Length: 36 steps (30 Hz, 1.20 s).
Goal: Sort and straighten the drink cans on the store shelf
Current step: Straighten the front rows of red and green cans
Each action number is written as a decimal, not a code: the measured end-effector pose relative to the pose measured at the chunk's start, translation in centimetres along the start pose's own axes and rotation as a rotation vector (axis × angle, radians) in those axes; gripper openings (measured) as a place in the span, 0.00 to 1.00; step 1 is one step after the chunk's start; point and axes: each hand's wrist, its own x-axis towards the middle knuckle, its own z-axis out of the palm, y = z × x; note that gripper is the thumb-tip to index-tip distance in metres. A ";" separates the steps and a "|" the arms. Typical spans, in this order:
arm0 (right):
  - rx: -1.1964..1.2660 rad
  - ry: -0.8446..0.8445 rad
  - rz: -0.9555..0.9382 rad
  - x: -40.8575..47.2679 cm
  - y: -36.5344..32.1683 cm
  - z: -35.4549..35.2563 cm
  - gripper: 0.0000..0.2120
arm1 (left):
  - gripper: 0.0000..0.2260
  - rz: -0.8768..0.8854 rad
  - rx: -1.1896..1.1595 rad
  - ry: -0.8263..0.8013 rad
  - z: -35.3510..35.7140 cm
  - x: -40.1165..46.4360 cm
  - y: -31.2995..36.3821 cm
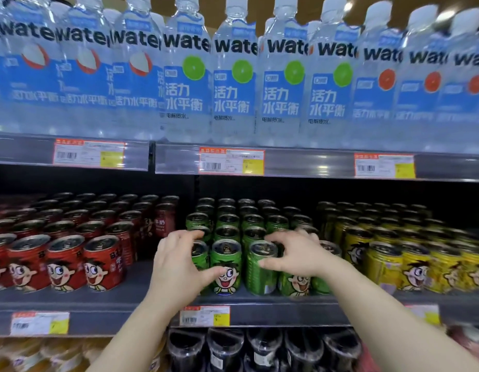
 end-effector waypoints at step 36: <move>-0.089 0.043 0.143 1.0 -2.9 0.1 0.36 | 0.29 0.264 0.207 -0.026 2.2 1.2 -0.9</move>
